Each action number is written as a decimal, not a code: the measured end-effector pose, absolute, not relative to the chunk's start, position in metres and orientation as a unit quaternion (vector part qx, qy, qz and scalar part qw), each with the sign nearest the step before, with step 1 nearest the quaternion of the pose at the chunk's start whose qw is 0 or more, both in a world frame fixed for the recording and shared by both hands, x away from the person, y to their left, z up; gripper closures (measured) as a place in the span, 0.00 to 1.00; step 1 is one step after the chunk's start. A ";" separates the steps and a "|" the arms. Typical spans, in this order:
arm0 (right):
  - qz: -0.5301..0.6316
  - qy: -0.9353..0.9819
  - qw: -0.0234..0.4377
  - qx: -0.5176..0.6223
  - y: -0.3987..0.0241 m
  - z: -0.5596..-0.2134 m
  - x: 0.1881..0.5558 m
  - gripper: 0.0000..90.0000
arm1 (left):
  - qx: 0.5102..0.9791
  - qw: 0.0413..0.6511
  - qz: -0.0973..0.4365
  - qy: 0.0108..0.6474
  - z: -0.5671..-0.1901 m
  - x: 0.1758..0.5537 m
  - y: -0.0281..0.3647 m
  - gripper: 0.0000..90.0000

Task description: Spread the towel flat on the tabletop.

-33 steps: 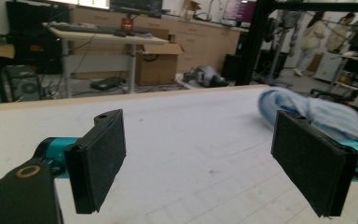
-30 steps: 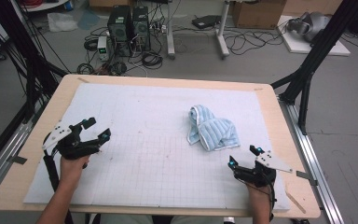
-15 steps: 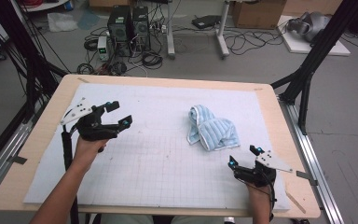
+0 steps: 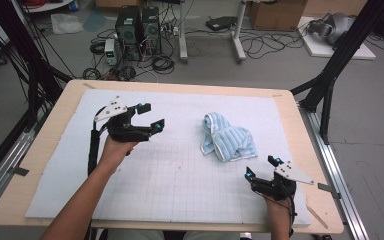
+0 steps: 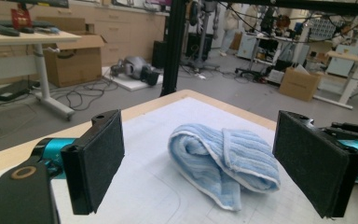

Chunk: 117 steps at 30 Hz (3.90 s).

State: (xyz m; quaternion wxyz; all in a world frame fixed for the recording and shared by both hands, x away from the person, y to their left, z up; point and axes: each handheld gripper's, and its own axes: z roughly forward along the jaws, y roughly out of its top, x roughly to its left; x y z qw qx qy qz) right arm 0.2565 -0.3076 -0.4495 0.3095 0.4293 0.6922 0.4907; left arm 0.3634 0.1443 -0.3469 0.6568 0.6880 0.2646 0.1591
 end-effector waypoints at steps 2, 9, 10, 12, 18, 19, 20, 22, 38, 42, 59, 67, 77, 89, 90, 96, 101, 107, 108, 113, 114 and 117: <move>0.491 0.692 0.310 0.429 -0.308 -0.449 0.256 0.11 | 0.694 0.653 0.151 0.262 -0.347 0.367 0.136 0.19; 0.491 0.692 0.310 0.428 -0.308 -0.450 0.257 0.11 | 0.718 0.632 0.133 0.261 -0.354 0.381 0.101 0.20; 0.491 0.692 0.310 0.428 -0.308 -0.450 0.257 0.11 | 0.722 0.627 0.130 0.261 -0.357 0.384 0.097 0.20; 0.491 0.693 0.311 0.428 -0.307 -0.450 0.256 0.11 | 0.729 0.619 0.124 0.263 -0.361 0.387 0.090 0.20; 0.489 0.691 0.304 0.437 -0.308 -0.449 0.258 0.11 | 0.729 0.619 0.128 0.264 -0.363 0.388 0.088 0.20; 0.490 0.692 0.302 0.437 -0.308 -0.449 0.258 0.11 | 0.727 0.621 0.131 0.264 -0.362 0.388 0.089 0.21; 0.490 0.691 0.302 0.437 -0.308 -0.449 0.258 0.11 | 0.725 0.621 0.132 0.265 -0.362 0.388 0.090 0.21; 0.484 0.693 0.298 0.443 -0.308 -0.449 0.260 0.11 | 0.726 0.619 0.131 0.269 -0.363 0.390 0.093 0.21; 0.413 0.768 0.237 0.428 -0.243 -0.410 0.359 0.11 | 0.720 0.620 0.141 0.280 -0.363 0.388 0.112 0.21; 0.359 0.795 0.219 0.437 -0.228 -0.422 0.380 0.20 | 0.720 0.615 0.152 0.285 -0.364 0.387 0.119 0.21; 0.488 0.787 0.138 0.351 -0.199 -0.396 0.369 0.86 | 0.699 0.607 0.180 0.333 -0.380 0.380 0.182 0.21; 0.517 0.796 0.107 0.295 -0.168 -0.383 0.363 0.86 | 0.689 0.605 0.192 0.349 -0.386 0.375 0.204 0.21; 0.565 0.795 0.023 0.219 -0.125 -0.383 0.361 0.82 | 0.682 0.604 0.200 0.360 -0.387 0.373 0.221 0.21; 0.562 0.731 0.164 0.351 -0.186 -0.381 0.363 0.46 | 0.726 0.603 0.142 0.299 -0.395 0.366 0.195 0.31; 0.560 0.729 0.166 0.356 -0.192 -0.381 0.362 0.45 | 0.734 0.602 0.132 0.284 -0.396 0.364 0.190 0.33; 0.554 0.718 0.184 0.379 -0.219 -0.384 0.356 0.44 | 0.765 0.590 0.097 0.241 -0.403 0.357 0.158 0.33; 0.548 0.715 0.184 0.393 -0.228 -0.394 0.352 0.44 | 0.772 0.583 0.080 0.241 -0.408 0.358 0.133 0.32; 0.544 0.711 0.177 0.408 -0.234 -0.407 0.349 0.43 | 0.808 0.537 0.097 0.223 -0.415 0.357 0.105 0.53; 0.544 0.712 0.178 0.408 -0.235 -0.407 0.349 0.43 | 0.816 0.525 0.094 0.222 -0.417 0.357 0.104 0.65; 0.543 0.713 0.179 0.406 -0.236 -0.406 0.347 0.43 | 0.817 0.527 0.081 0.220 -0.414 0.358 0.108 0.90; 0.542 0.713 0.179 0.408 -0.236 -0.406 0.347 0.43 | 0.812 0.533 0.080 0.223 -0.413 0.357 0.111 0.90; 0.538 0.714 0.176 0.412 -0.236 -0.408 0.348 0.43 | 0.793 0.560 0.079 0.228 -0.406 0.357 0.121 0.90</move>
